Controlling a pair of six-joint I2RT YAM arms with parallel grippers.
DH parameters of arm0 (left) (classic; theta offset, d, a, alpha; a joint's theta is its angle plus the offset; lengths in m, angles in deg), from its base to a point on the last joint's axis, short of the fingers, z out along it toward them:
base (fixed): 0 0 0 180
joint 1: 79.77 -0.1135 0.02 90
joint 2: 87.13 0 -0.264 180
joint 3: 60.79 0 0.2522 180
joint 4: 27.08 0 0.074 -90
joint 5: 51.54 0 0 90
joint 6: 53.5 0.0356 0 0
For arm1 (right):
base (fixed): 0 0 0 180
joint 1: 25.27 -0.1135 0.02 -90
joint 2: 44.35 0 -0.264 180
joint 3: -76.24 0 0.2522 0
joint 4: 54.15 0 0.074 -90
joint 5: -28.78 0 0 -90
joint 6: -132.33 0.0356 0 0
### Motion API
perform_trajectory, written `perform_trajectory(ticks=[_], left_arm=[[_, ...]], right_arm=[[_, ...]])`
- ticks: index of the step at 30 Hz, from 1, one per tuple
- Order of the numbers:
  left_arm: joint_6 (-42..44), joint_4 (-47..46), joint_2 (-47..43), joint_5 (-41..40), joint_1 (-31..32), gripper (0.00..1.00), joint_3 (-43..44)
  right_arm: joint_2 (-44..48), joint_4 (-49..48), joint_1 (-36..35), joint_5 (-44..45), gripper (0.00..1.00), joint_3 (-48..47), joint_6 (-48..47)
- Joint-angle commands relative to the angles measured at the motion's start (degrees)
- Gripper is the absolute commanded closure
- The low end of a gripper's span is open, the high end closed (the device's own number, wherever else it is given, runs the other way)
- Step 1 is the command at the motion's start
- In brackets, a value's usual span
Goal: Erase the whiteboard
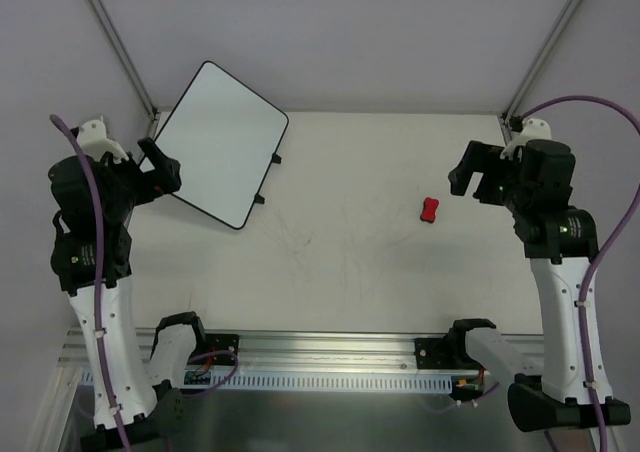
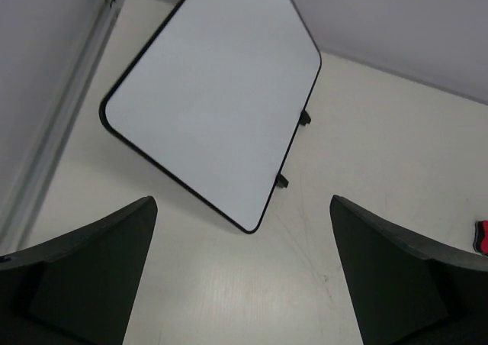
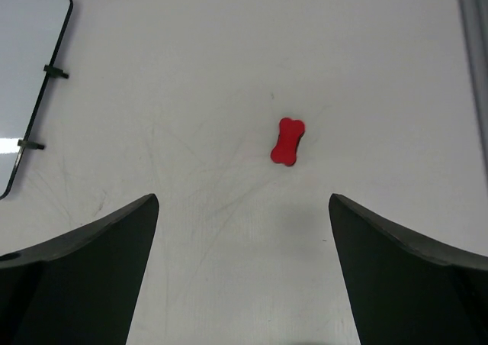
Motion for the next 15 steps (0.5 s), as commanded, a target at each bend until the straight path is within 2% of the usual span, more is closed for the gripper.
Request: perform_trajectory(ticks=[1, 2, 5, 8, 15], left_arm=[[5.83, 5.17, 2.09, -5.84, 3.55, 0.01, 13.68], [6.88, 5.53, 2.71, -6.64, 4.34, 0.01, 19.36], [9.87, 6.32, 4.73, -9.8, 7.24, 0.01, 28.17], [12.24, 6.94, 5.44, -11.3, 9.52, 0.01, 34.51], [15.42, 7.2, 5.71, -15.34, 14.36, 0.01, 42.79]], right_arm=[[0.23, 5.62, -0.84, 9.12, 0.01, -8.68, -4.93], [0.31, 5.89, -1.72, 11.4, 0.01, -10.61, -5.98], [2.5, 5.9, -3.74, 16.41, 0.01, -18.25, -10.46], [3.91, 4.85, -5.76, 20.89, 0.01, -21.96, -14.94], [10.77, -3.5, -7.53, 24.43, 0.01, -21.18, -21.81]])
